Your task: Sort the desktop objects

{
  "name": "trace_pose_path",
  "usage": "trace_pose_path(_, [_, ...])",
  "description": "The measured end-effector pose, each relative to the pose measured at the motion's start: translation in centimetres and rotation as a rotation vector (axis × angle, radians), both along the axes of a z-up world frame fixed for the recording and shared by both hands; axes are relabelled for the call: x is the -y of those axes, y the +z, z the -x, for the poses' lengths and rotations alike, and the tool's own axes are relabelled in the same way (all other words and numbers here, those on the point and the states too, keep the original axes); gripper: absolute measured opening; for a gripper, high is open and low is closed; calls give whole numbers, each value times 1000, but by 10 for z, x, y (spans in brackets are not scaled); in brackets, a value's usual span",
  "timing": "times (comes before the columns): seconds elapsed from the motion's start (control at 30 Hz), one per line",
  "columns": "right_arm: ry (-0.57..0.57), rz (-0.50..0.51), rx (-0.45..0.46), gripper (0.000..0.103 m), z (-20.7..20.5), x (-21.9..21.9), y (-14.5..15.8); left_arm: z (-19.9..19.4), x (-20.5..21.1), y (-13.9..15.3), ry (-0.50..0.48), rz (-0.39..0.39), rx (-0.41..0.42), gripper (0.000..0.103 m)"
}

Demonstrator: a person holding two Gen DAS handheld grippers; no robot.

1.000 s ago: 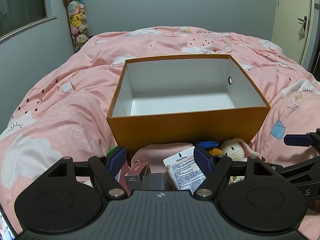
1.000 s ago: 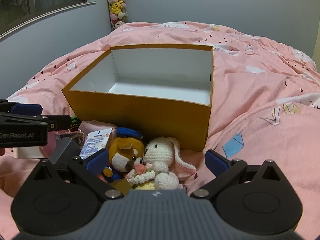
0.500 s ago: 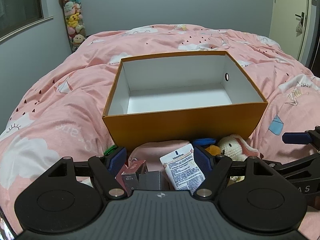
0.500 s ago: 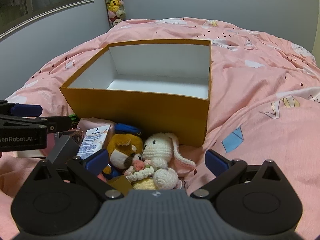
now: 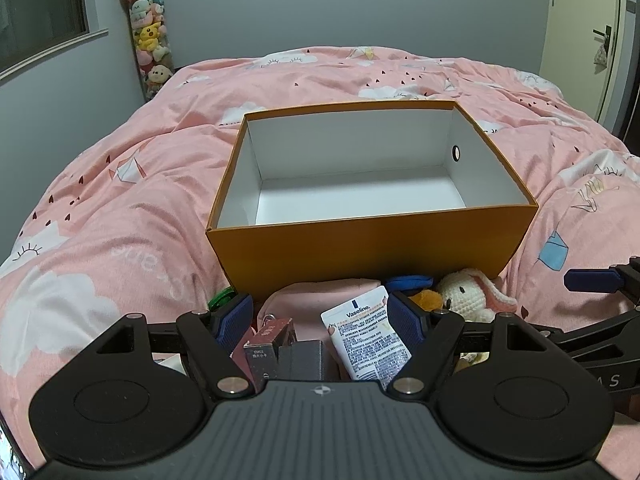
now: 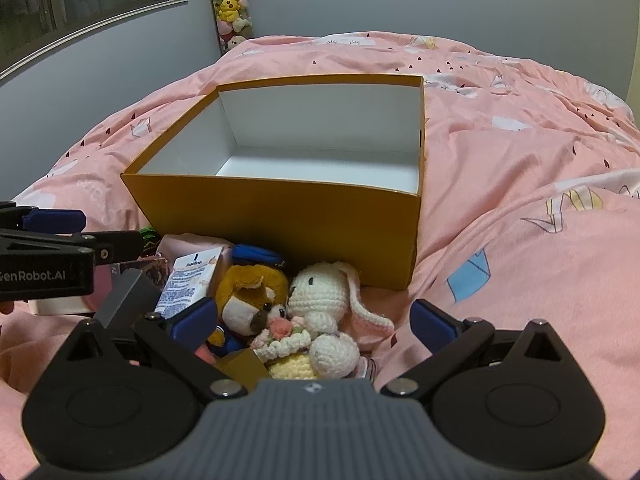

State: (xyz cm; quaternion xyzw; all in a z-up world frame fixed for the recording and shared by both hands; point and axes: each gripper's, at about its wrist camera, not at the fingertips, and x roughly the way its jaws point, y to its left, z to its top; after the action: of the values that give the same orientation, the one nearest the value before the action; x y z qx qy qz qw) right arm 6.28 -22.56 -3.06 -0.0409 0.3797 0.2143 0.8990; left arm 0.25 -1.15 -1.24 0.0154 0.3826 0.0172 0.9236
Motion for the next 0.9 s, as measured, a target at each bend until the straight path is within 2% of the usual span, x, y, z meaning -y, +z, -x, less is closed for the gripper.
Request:
trace_pose_path(0.23, [-1,-40,25,102,0,8,7,1,-8,3,-10,19,0,83])
trace_pose_path(0.33, [-4,-73,30,101,-4,16,17,-1,-18,6,1,69,-15,75])
trace_pose_path(0.4, [1,-94,25,95,-7,21,22,-3,-27,7,11,113,-38,65])
trace_pose_path(0.47, [16,-99,11,75,-10,23,23,-5,-32,6,16,136,-60,55])
trace_pose_path(0.57, [39,-89,-7,59,-16,22,21,-7,-33,5,17,156,-79,43])
trace_pose_path(0.7, [85,-63,-37,48,-23,17,14,-12,-25,2,-23,201,-100,42])
trace_pose_path(0.73, [99,-58,-52,41,-24,15,11,-13,-21,1,-42,202,-103,42])
trace_pose_path(0.77, [112,-54,-69,39,-26,13,8,-15,-15,-2,-67,193,-104,42])
trace_pose_path(0.9, [123,-39,-124,39,-36,13,-3,-25,9,-10,-166,137,-116,43])
